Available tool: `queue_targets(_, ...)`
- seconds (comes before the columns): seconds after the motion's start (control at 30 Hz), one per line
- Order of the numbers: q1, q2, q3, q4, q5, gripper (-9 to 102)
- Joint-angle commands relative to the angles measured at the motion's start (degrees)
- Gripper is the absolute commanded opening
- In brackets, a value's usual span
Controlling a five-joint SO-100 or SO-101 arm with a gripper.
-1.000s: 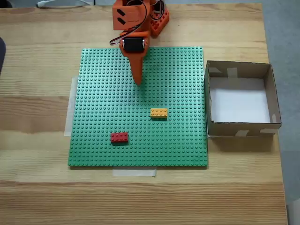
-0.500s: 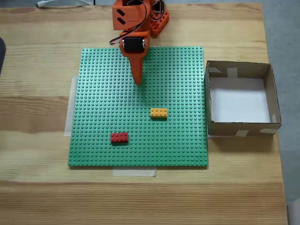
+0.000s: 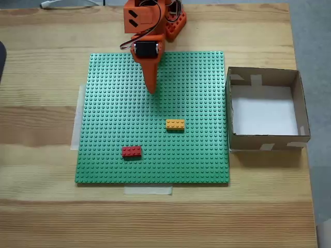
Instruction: Pick the yellow lego block and put it in the box.
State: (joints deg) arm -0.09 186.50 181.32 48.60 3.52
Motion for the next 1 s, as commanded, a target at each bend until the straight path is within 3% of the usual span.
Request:
queue_targets(0.0, 0.00, -0.62, -0.70, 1.14, 1.58, -1)
queue_targets(0.27, 0.09, -6.42, -6.77, 2.55, 3.16, -1)
queue_targets(0.3, 1.41, -19.95, -17.75, 1.32, -0.53, -1)
queue_targets(0.53, 1.58, -40.87, -38.06, 5.80, -8.26, -1)
queue_targets(0.97, -3.25, -47.02, -46.93, 15.64, -12.92, 2)
